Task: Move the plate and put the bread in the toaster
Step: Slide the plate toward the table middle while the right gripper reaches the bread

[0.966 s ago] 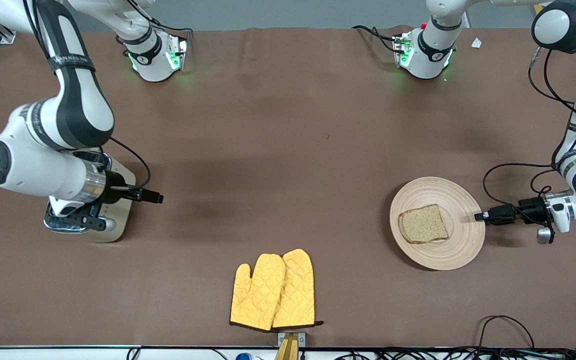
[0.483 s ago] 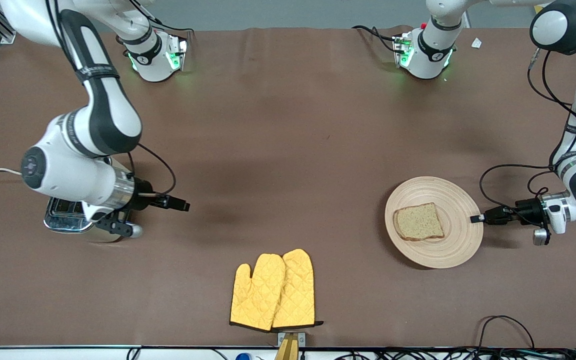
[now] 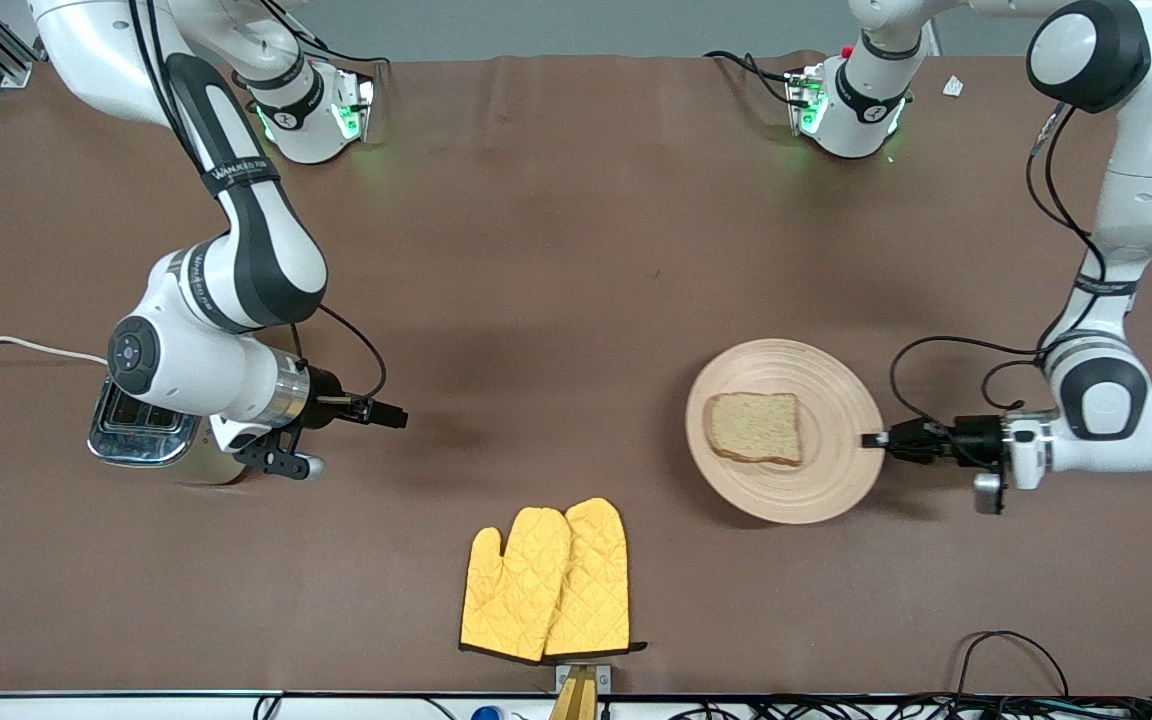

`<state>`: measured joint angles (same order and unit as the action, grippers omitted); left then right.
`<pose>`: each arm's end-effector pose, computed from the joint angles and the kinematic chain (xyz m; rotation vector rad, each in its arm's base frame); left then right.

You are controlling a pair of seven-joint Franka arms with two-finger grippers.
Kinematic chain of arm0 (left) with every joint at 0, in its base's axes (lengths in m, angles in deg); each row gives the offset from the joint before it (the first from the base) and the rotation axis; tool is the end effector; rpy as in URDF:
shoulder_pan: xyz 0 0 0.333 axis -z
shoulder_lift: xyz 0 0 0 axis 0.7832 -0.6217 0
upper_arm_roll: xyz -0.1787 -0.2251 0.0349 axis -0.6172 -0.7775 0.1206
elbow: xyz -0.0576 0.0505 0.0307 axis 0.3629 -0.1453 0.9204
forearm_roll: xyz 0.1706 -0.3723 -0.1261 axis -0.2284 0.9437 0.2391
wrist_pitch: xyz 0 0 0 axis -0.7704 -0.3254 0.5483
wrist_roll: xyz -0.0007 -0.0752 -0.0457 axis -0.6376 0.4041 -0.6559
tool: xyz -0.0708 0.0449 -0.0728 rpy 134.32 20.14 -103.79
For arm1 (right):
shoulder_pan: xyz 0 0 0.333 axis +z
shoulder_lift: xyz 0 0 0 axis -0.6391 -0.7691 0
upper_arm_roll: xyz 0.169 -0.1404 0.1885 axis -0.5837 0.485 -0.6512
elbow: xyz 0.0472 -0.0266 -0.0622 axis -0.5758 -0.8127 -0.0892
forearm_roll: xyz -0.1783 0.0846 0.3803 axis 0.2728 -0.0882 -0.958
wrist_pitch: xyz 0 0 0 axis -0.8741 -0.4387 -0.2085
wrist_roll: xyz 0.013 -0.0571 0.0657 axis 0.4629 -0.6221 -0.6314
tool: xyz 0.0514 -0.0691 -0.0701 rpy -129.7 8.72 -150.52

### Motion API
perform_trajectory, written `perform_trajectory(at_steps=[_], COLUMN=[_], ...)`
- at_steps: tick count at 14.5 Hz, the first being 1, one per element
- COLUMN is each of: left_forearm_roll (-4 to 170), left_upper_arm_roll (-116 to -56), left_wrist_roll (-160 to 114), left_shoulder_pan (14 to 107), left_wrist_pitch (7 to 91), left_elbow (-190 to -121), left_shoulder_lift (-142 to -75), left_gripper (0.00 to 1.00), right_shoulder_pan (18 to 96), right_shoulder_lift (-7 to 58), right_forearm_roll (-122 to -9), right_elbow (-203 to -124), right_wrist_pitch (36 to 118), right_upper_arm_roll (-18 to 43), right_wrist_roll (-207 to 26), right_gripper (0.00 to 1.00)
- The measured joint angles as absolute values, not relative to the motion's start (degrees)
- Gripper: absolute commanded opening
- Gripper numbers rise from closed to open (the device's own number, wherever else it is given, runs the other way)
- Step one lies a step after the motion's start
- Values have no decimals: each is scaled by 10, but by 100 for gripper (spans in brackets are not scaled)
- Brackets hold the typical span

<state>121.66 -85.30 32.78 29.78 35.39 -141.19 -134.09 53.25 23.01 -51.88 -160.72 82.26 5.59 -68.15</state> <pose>0.6759 0.0084 0.1173 2.0163 -0.2770 -0.0239 0.6624 0.1935 0.2930 -2.7766 0.3700 0.1779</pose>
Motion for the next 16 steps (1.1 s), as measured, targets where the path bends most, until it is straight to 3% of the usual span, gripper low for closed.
perform_trajectory(at_steps=[6, 16], left_forearm_roll=[1250, 1363], left_upper_arm_roll=[-870, -868], left_wrist_roll=[268, 241], left_shoulder_pan=[418, 574], left_wrist_pitch=[373, 536], left_elbow=[-1412, -1457], left_shoulder_lift=[-1340, -1348], left_gripper=[0, 1], right_shoulder_pan=[532, 534], right_shoulder_lift=[230, 230], right_forearm_roll=[-519, -518], right_elbow=[-1607, -1607], right_wrist_pitch=[820, 820], right_upper_arm_roll=[56, 56], right_wrist_roll=[-682, -683], right_gripper=[100, 100])
